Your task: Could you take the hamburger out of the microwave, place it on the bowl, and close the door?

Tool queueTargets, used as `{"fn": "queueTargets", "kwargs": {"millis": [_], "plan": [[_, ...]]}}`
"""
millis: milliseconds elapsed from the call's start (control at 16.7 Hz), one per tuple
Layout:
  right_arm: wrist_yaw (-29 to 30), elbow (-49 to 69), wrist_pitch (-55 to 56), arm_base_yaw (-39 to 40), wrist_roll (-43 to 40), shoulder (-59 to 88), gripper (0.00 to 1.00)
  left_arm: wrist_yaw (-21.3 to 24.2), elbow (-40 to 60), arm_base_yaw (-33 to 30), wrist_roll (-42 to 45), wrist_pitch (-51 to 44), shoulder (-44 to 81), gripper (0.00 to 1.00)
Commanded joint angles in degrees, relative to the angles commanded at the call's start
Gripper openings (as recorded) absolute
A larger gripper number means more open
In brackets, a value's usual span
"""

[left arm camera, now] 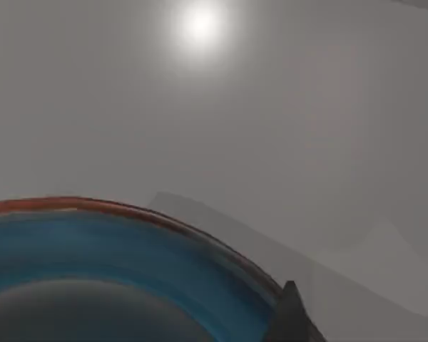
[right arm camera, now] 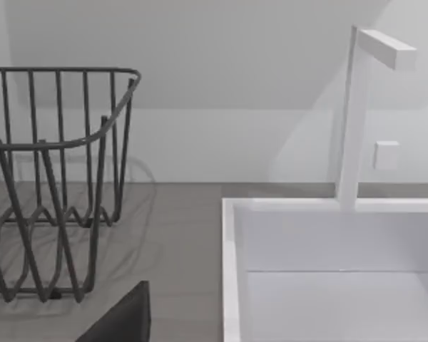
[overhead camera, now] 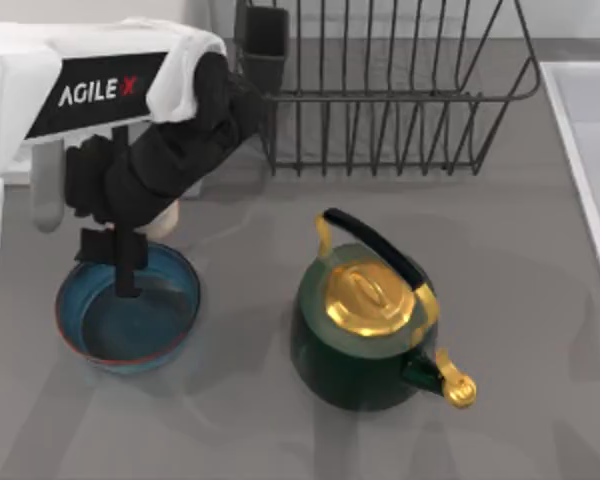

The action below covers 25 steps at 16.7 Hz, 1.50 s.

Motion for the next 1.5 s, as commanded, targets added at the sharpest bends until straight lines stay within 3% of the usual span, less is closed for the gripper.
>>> {"fn": "queueTargets", "kwargs": {"millis": [240, 420, 1500], "plan": [[0.0, 0.0, 0.0, 0.0, 0.0, 0.0, 1.0, -2.09, 1.96, -3.34, -16.15, -16.12, 4.22, 0.0], [0.0, 0.0, 0.0, 0.0, 0.0, 0.0, 1.0, -2.47, 2.26, -4.57, -22.1, -22.06, 6.05, 0.0], [0.0, 0.0, 0.0, 0.0, 0.0, 0.0, 1.0, -4.53, -0.94, -2.82, -21.42, -19.3, 4.44, 0.0]]}}
